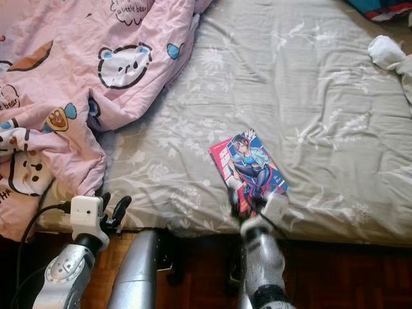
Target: Clean up the room
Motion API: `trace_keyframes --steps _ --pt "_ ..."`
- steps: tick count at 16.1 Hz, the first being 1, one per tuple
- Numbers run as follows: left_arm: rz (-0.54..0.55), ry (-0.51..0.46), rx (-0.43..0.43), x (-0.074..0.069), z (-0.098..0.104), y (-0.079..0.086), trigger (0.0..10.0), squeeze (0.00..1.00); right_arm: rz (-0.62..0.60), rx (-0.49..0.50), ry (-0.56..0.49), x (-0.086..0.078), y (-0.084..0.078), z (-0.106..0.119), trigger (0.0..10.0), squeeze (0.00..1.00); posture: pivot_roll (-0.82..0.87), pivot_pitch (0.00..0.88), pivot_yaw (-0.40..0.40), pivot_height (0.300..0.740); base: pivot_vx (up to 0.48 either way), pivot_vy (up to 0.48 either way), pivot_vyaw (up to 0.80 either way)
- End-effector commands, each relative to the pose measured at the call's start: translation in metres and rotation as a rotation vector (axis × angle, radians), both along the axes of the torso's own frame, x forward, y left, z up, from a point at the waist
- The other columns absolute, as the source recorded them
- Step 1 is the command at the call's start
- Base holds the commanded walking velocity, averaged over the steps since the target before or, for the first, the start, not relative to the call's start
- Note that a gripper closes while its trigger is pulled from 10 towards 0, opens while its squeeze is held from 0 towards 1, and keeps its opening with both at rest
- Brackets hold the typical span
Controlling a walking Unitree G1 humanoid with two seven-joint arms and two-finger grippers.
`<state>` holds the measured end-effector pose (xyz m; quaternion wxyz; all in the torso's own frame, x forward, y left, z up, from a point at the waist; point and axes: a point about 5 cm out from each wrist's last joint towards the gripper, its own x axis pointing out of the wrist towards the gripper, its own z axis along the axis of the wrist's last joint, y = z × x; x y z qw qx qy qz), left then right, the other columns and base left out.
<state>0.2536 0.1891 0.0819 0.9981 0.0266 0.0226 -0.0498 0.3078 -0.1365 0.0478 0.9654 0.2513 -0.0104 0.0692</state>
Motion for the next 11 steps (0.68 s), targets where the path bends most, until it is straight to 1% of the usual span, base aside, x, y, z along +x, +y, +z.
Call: trace_keyframes --steps 1,2,4,5,6,7,9,10,11 --pt "0.012 0.057 -0.004 -0.01 -0.014 0.002 10.0 0.0 0.005 -0.001 0.0 -0.01 0.004 -0.006 10.0 0.0 0.17 0.498 0.05 0.637 0.0 0.0 0.0" --pt "0.01 0.062 -0.008 -0.01 -0.017 0.0 10.0 0.0 -0.001 -0.027 -0.016 -0.011 0.004 -0.003 10.0 0.0 0.17 0.484 0.045 0.637 0.0 0.0 0.0" --pt "0.007 0.064 -0.017 -0.006 -0.019 -0.003 10.0 0.0 -0.026 -0.074 -0.016 -0.019 0.001 -0.007 10.0 0.0 0.16 0.453 0.034 0.637 0.0 0.0 0.0" --pt "0.014 0.06 -0.024 -0.004 -0.02 -0.003 10.0 0.0 -0.051 -0.147 -0.021 -0.026 -0.003 -0.009 10.0 0.0 0.15 0.445 0.029 0.637 0.0 0.0 0.0" --pt "0.024 0.057 -0.031 -0.003 -0.021 -0.001 10.0 0.0 -0.059 -0.257 -0.041 -0.031 -0.005 -0.007 10.0 0.0 0.15 0.441 0.024 0.637 0.0 0.0 0.0" --pt "0.029 0.056 -0.037 -0.001 -0.022 -0.001 10.0 0.0 -0.064 -0.33 -0.056 -0.032 -0.006 -0.003 10.0 0.0 0.13 0.435 0.016 0.637 0.0 0.0 0.0" --pt "0.033 0.054 -0.055 0.0 -0.023 -0.003 10.0 0.0 -0.088 -0.402 -0.08 -0.03 -0.009 0.003 10.0 0.0 0.13 0.429 0.012 0.637 0.0 0.0 0.0" --pt "0.035 0.053 -0.058 0.001 -0.024 -0.004 10.0 0.0 -0.096 -0.42 -0.084 -0.03 -0.01 0.004 10.0 0.0 0.13 0.427 0.009 0.637 0.0 0.0 0.0" --pt "0.035 0.049 -0.065 0.002 -0.024 -0.006 10.0 0.0 -0.097 -0.423 -0.046 -0.028 -0.01 0.001 10.0 0.0 0.12 0.429 0.005 0.637 0.0 0.0 0.0"
